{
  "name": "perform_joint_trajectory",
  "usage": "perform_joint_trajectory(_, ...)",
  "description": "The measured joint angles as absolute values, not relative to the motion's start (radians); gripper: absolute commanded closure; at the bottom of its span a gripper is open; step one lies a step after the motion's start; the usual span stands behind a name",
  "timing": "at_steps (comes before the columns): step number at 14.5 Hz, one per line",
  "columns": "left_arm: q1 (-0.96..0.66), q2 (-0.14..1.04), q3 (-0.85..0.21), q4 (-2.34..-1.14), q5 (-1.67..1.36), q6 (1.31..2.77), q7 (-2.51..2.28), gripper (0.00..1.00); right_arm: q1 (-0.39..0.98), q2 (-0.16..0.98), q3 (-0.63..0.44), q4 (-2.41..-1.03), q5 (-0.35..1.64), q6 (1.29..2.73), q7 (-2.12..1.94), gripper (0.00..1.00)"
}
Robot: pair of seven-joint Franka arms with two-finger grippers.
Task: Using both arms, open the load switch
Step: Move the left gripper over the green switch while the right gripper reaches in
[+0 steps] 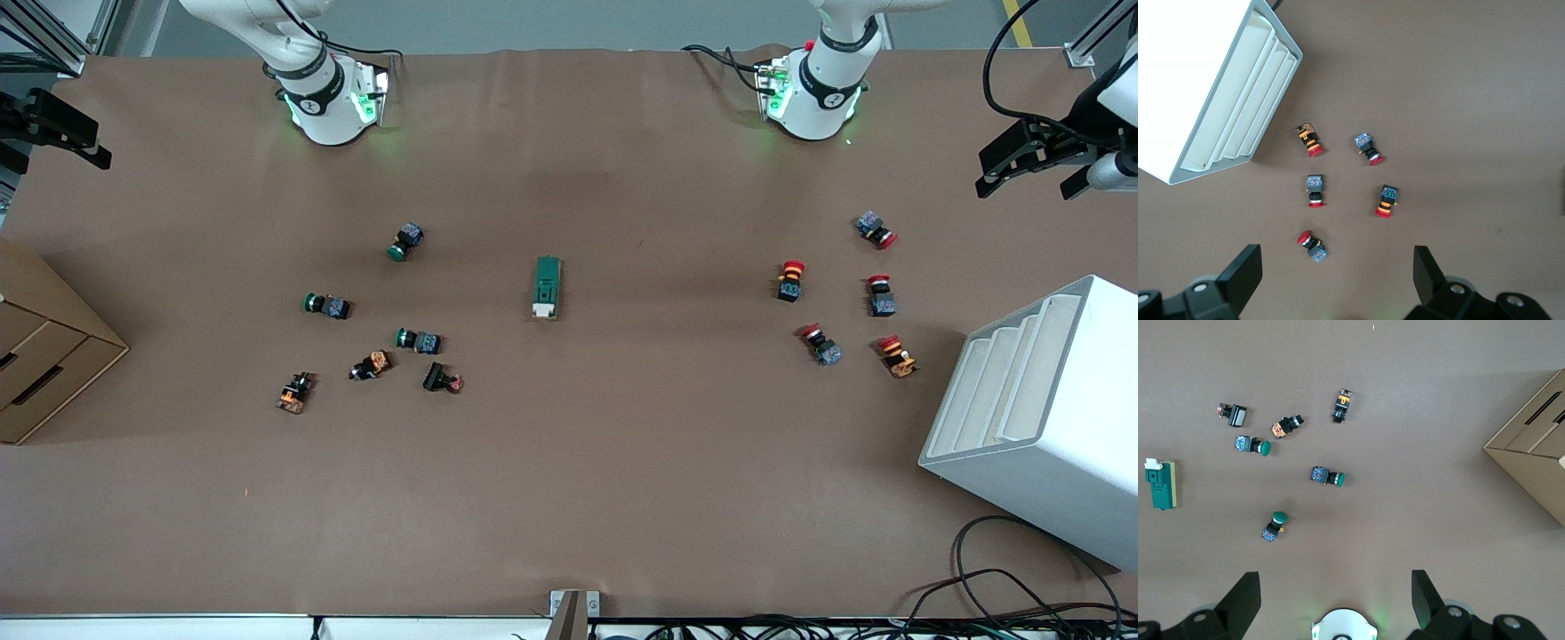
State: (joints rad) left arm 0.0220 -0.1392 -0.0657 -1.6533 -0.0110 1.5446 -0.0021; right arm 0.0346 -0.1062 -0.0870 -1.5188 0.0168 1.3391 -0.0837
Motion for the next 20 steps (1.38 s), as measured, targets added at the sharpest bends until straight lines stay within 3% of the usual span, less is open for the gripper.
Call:
perform_joint_trajectory(7,0.014,-0.107,-0.075,-1.616,-0.011,1.544,0.002,0.00,0.035,-0.107,-0.087,-1.507,0.017,1.344,-0.084,0.00)
perform_joint_trajectory(10,-0.020,-0.045,-0.144,-1.606,-0.012,1.570,-0.036,0.00,0.034,-0.085,-0.089,-1.512,0.015,1.347,-0.083,0.00)
perform_joint_trajectory(16,-0.157,0.125,-0.413,-1.700,0.074,1.851,-0.626,0.00,0.006,0.097,-0.095,-1.513,0.004,1.465,-0.084,0.00)
perform_joint_trajectory(20,-0.391,0.196,-0.446,-1.826,0.250,2.031,-1.045,0.00,0.020,0.196,-0.085,-1.510,-0.034,1.542,-0.074,0.00)
